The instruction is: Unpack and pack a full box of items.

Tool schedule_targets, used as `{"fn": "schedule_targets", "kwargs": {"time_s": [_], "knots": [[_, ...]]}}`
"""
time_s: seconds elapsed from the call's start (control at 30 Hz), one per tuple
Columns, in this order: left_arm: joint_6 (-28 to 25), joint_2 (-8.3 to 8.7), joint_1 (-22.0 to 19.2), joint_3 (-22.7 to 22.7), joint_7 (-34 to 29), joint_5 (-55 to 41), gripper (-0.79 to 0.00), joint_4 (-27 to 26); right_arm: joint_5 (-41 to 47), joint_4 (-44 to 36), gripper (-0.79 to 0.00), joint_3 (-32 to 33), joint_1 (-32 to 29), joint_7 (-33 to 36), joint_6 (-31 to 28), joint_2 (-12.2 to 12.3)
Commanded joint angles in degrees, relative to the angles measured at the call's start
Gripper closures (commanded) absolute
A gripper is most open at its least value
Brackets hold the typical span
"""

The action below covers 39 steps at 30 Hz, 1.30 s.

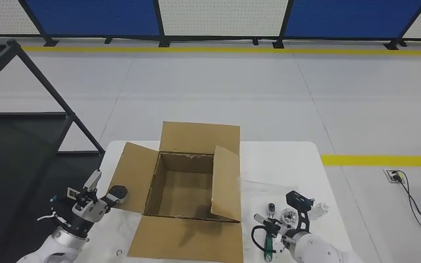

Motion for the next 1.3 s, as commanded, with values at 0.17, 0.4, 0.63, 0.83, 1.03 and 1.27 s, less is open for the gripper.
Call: {"fn": "schedule_targets", "kwargs": {"time_s": [0.17, 0.4, 0.63, 0.83, 1.03, 1.27], "knots": [[0.0, 0.0, 0.0, 0.0, 0.0, 0.0, -0.785, 0.0, -6.7, 6.5, -0.674, -5.0, 3.7, 1.7, 0.0, 0.2], [0.0, 0.0, 0.0, 0.0, 0.0, 0.0, -0.785, 0.0, -10.6, 12.1, -0.579, -8.6, 6.8, 3.0, -1.3, -0.1], [0.0, 0.0, 0.0, 0.0, 0.0, 0.0, -0.785, 0.0, -13.0, 15.9, -0.406, -10.8, 9.3, 3.9, -2.2, -0.9], [0.0, 0.0, 0.0, 0.0, 0.0, 0.0, -0.785, 0.0, -16.3, 17.8, -0.379, -11.4, 10.3, 5.5, -3.8, -1.7], [0.0, 0.0, 0.0, 0.0, 0.0, 0.0, -0.785, 0.0, -19.2, 18.3, -0.339, -10.3, 9.9, 7.2, -5.5, -2.8], [0.0, 0.0, 0.0, 0.0, 0.0, 0.0, -0.785, 0.0, -23.8, 18.1, -0.209, -8.1, 8.8, 10.2, -8.4, -4.5]]}}
